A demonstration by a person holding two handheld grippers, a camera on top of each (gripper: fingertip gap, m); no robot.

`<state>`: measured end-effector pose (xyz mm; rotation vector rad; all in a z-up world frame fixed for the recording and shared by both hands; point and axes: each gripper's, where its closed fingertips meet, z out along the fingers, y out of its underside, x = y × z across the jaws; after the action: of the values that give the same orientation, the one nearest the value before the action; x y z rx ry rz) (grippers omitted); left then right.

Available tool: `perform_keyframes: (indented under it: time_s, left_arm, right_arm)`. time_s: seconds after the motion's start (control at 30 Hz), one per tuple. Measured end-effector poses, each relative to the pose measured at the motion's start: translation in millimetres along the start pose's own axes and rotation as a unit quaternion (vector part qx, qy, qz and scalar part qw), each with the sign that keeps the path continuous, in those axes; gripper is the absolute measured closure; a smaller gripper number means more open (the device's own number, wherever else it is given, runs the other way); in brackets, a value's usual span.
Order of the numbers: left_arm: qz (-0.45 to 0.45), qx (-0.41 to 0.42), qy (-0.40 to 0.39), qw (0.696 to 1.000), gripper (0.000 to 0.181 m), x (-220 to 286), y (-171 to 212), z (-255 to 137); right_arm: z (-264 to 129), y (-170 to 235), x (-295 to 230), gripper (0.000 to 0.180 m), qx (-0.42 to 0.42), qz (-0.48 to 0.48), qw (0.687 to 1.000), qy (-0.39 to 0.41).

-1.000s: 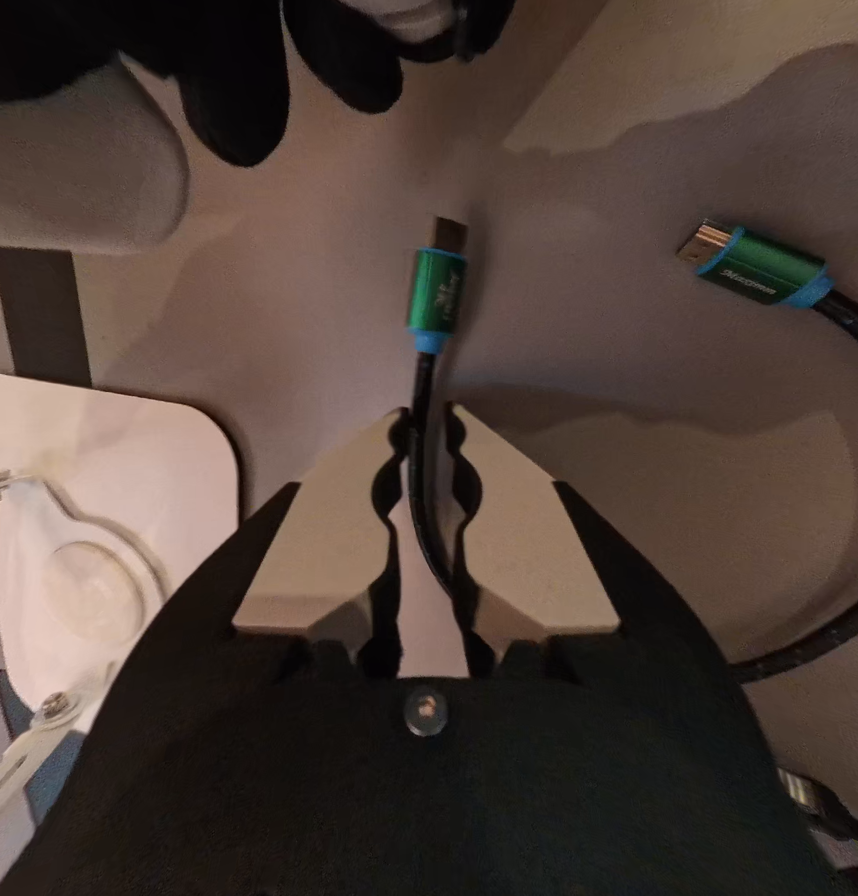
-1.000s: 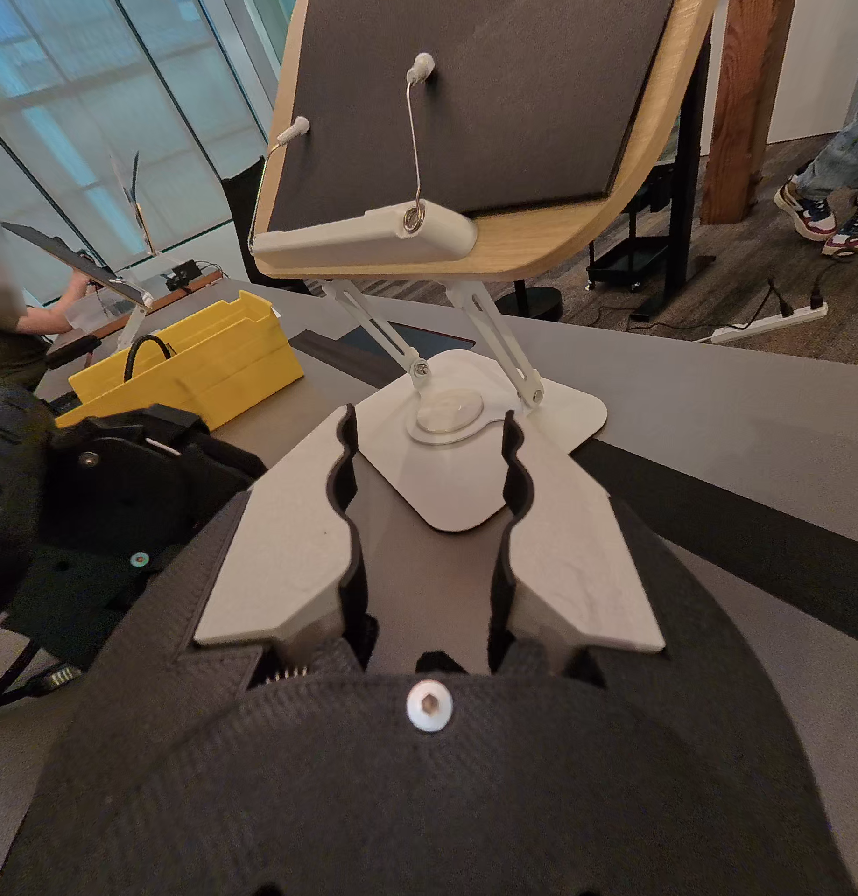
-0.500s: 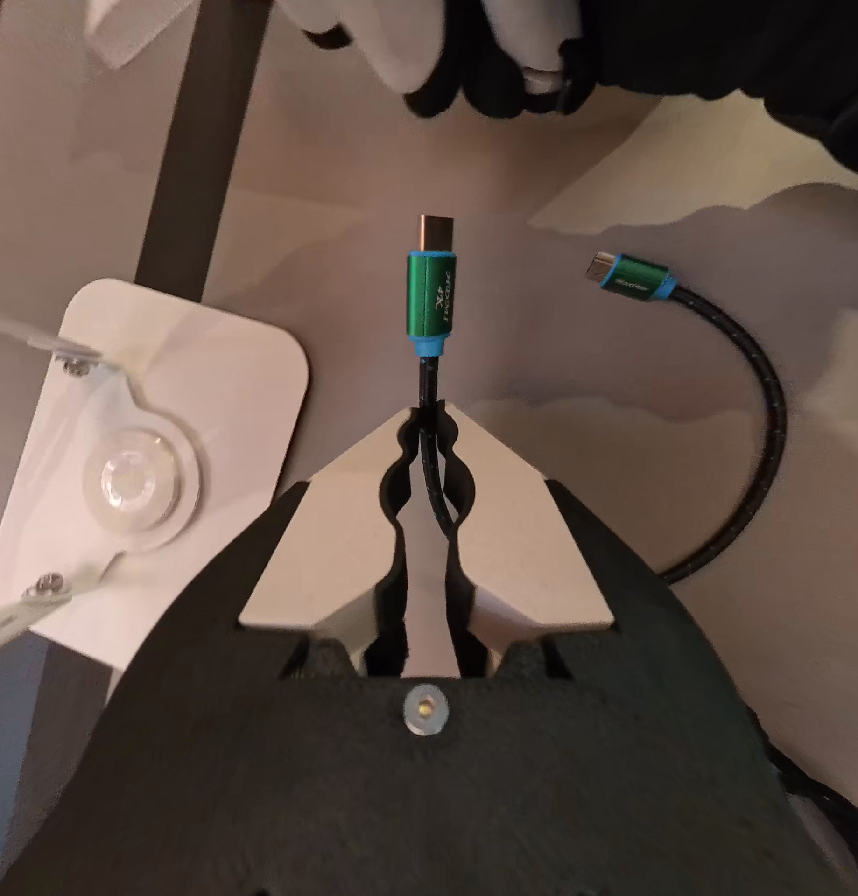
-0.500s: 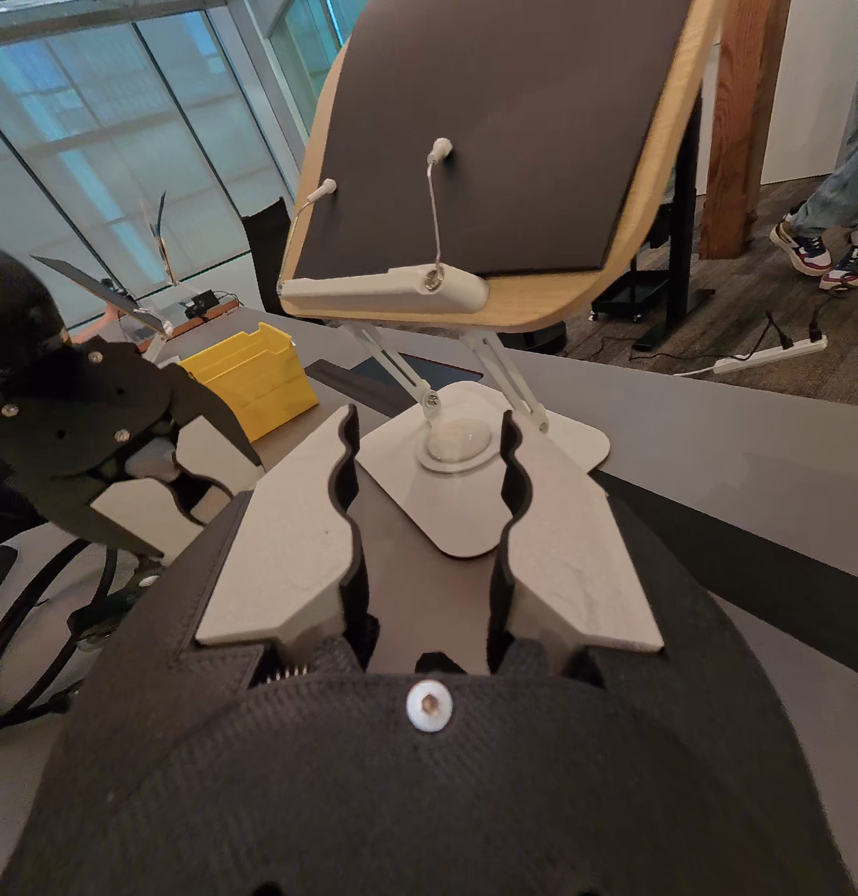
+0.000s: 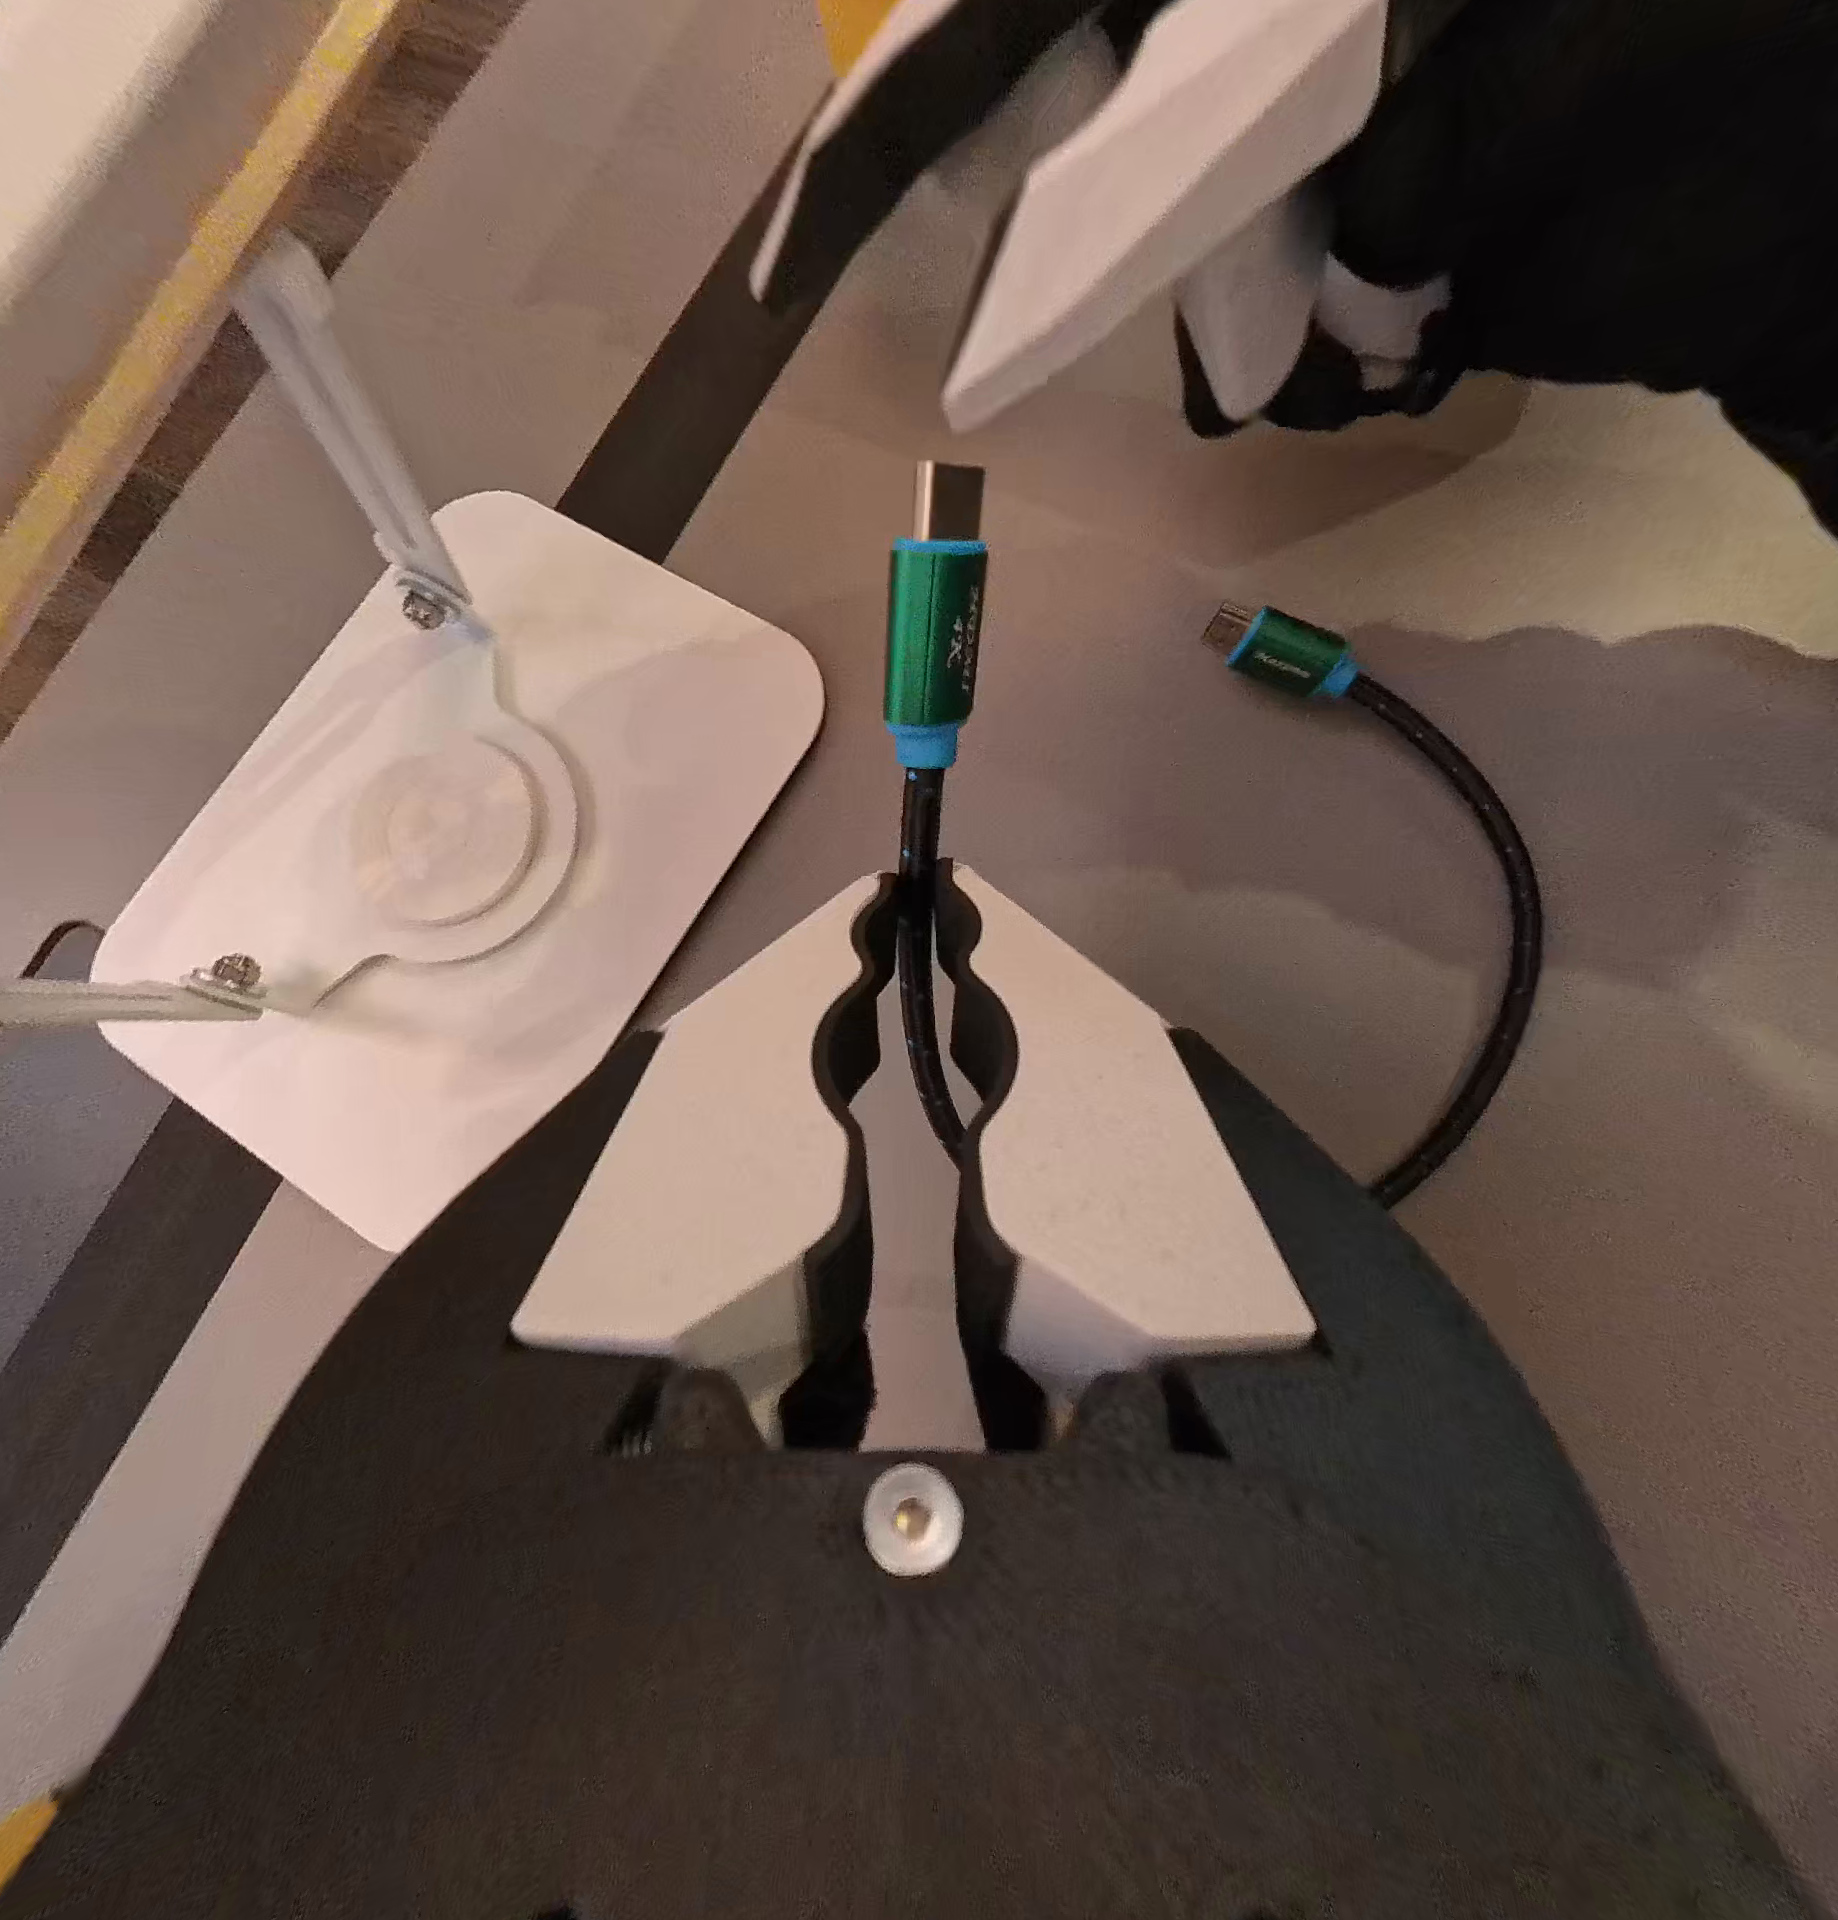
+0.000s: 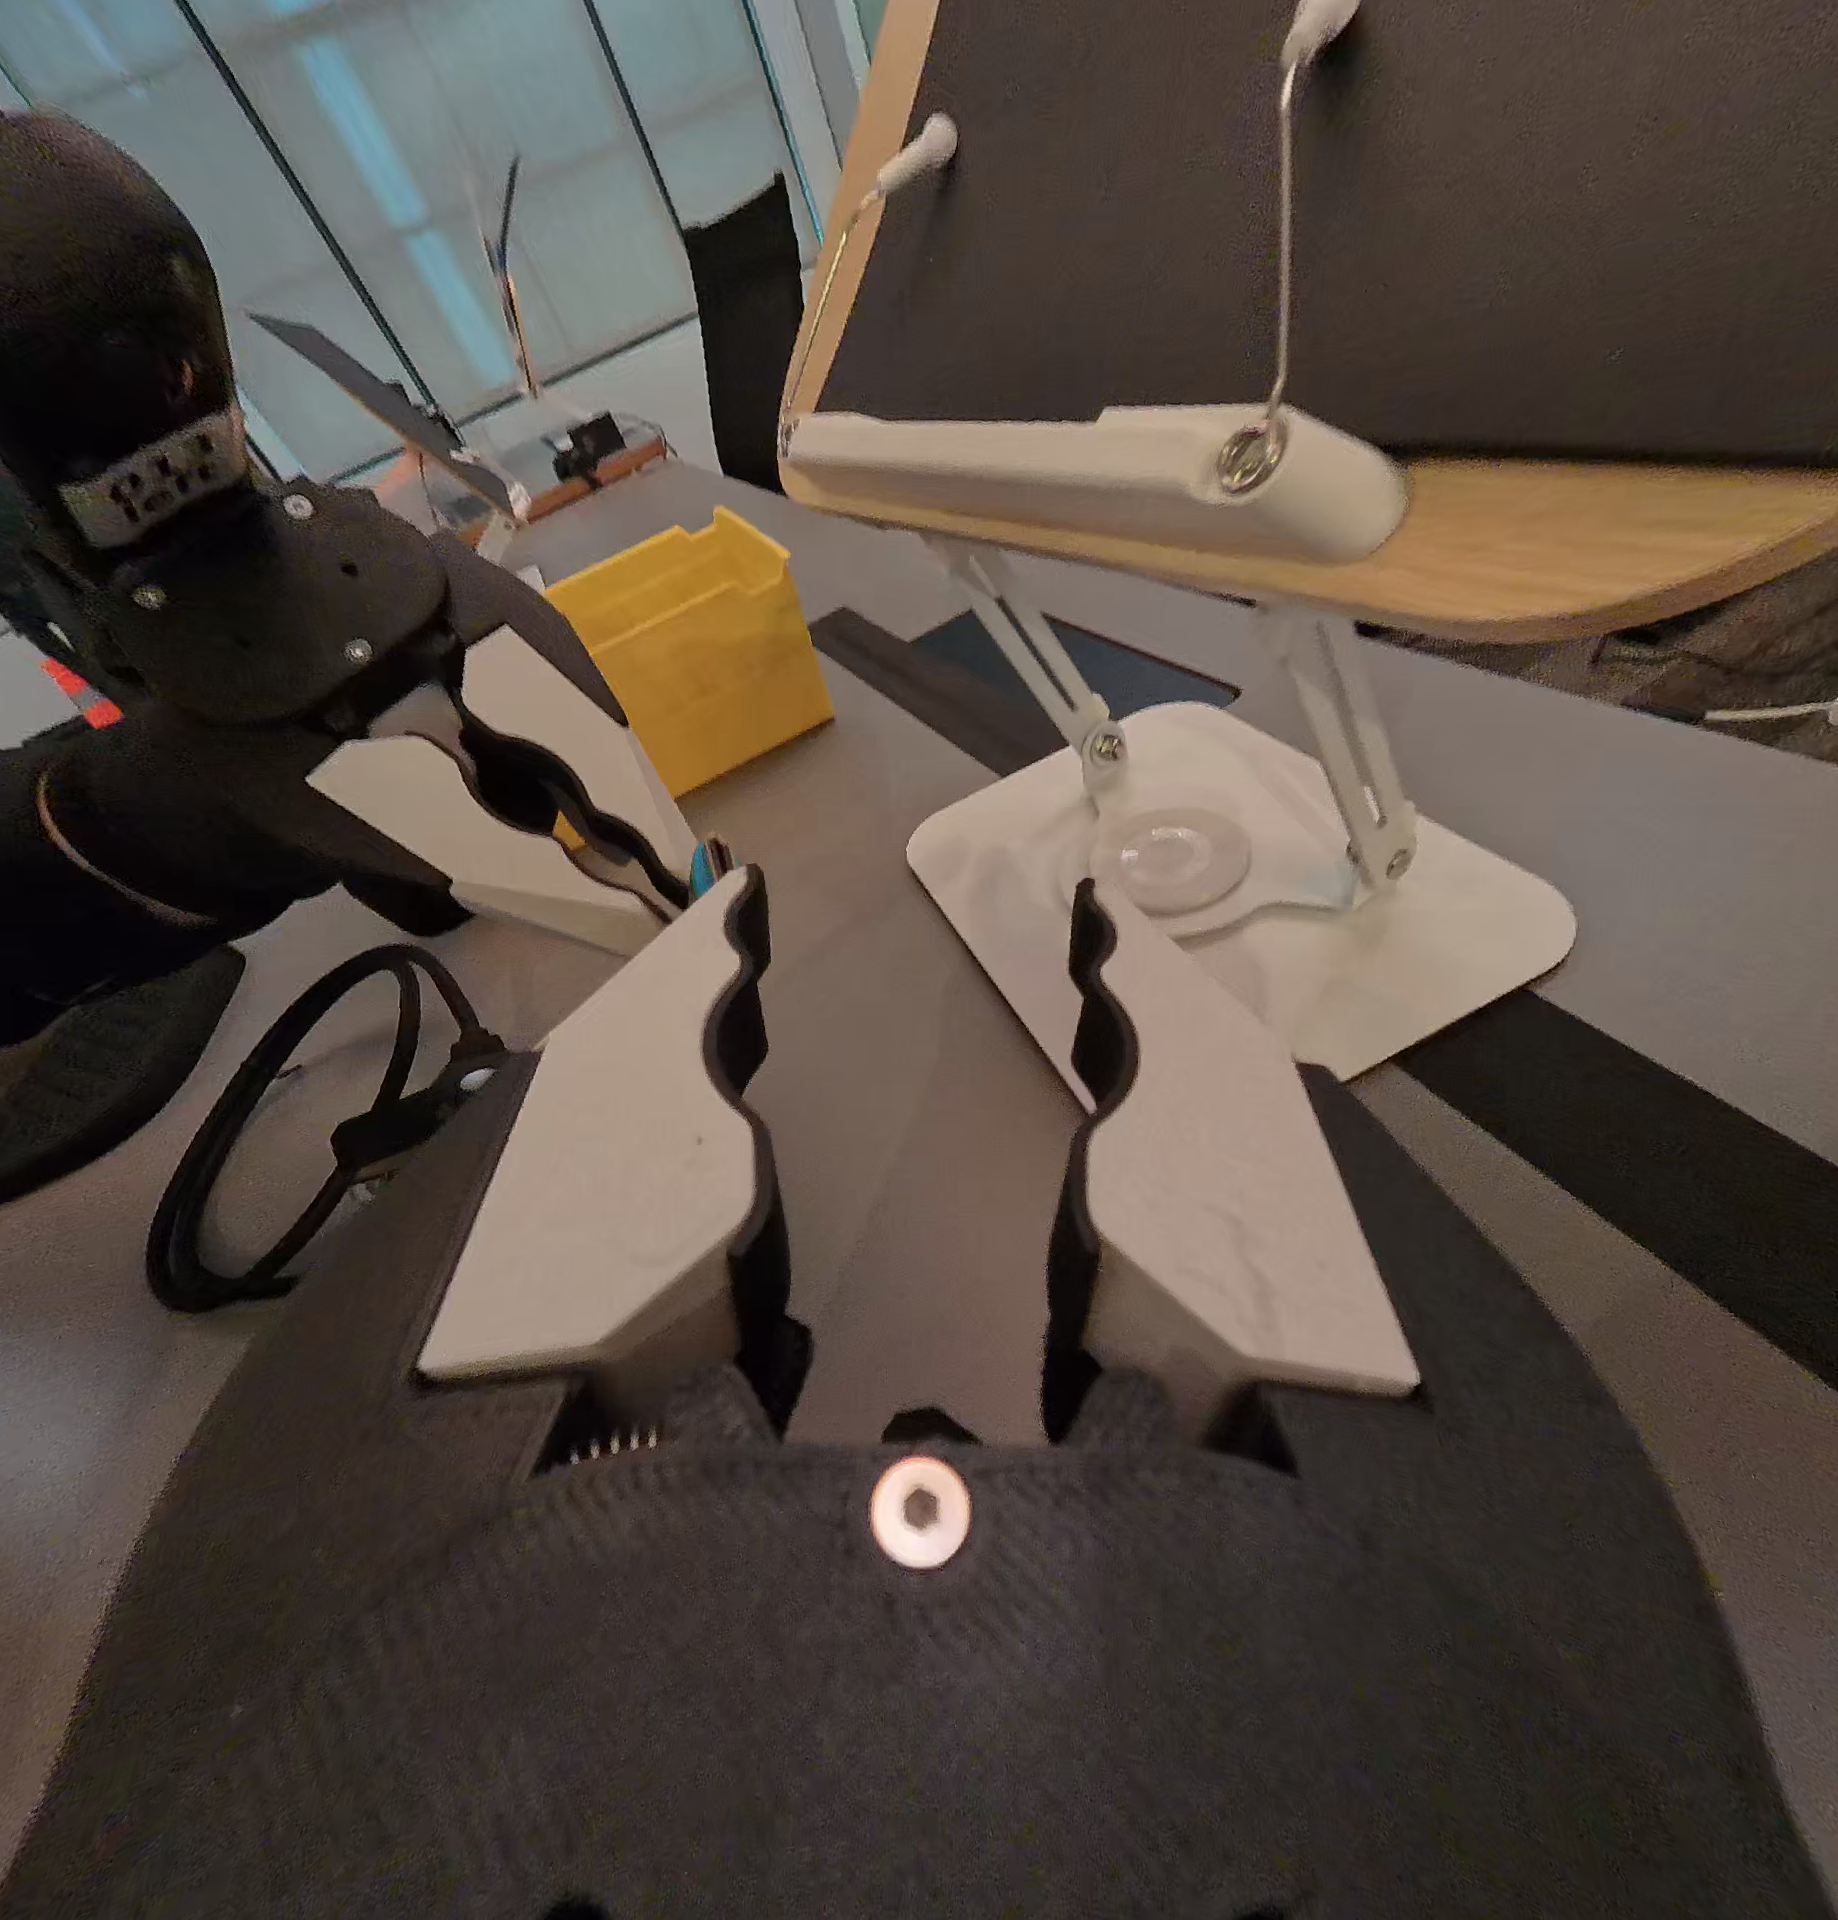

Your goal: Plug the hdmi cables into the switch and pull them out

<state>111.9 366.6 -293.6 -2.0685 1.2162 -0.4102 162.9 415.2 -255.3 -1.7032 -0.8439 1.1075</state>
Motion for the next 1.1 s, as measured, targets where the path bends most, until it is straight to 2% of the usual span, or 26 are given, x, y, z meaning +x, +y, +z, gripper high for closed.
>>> perform_keyframes:
  time_s: [0.03, 0.17, 0.33, 0.43, 0.53, 0.7, 0.8, 0.9, 1.0, 1.1]
  left_arm:
    - [-0.008, 0.005, -0.009, 1.000, 0.176, -3, 0, -2]
    - [-0.032, 0.011, -0.040, 0.999, 0.176, -12, 0, -6]
    - [-0.047, 0.023, -0.037, 0.998, 0.176, -7, -1, -5]
    - [-0.044, 0.036, -0.025, 0.998, 0.176, 1, -6, -4]
    - [-0.044, 0.039, -0.014, 0.998, 0.176, 10, -7, -3]
    - [-0.049, 0.051, 0.006, 0.997, 0.175, 15, -6, -5]
    - [-0.048, 0.063, 0.042, 0.996, 0.162, 23, -8, -17]
    - [-0.045, 0.071, 0.046, 0.995, 0.150, 17, -13, -38]
    - [-0.019, 0.080, 0.058, 0.995, 0.150, 20, -26, -58]
    - [0.031, 0.045, 0.058, 0.997, 0.152, 30, -30, -59]
  right_arm:
    - [2, 3, -1, 0.122, -0.014, 0.001, 1.000, 0.002]
    - [11, 15, -15, 0.124, -0.057, 0.013, 0.998, -0.024]
    - [25, 21, -38, 0.124, -0.077, 0.001, 0.995, -0.062]
    - [37, 17, -53, 0.134, -0.066, 0.000, 0.994, -0.086]
    - [43, 21, -62, 0.168, -0.068, -0.005, 0.992, -0.107]
    - [40, 23, -69, 0.170, -0.078, -0.036, 0.989, -0.121]
    - [37, 27, -75, 0.170, -0.092, -0.058, 0.985, -0.131]
    - [36, 37, -80, 0.170, -0.124, -0.085, 0.979, -0.138]
    - [36, 44, -90, 0.171, -0.143, -0.116, 0.971, -0.154]
    - [40, 48, -101, 0.171, -0.158, -0.142, 0.963, -0.164]
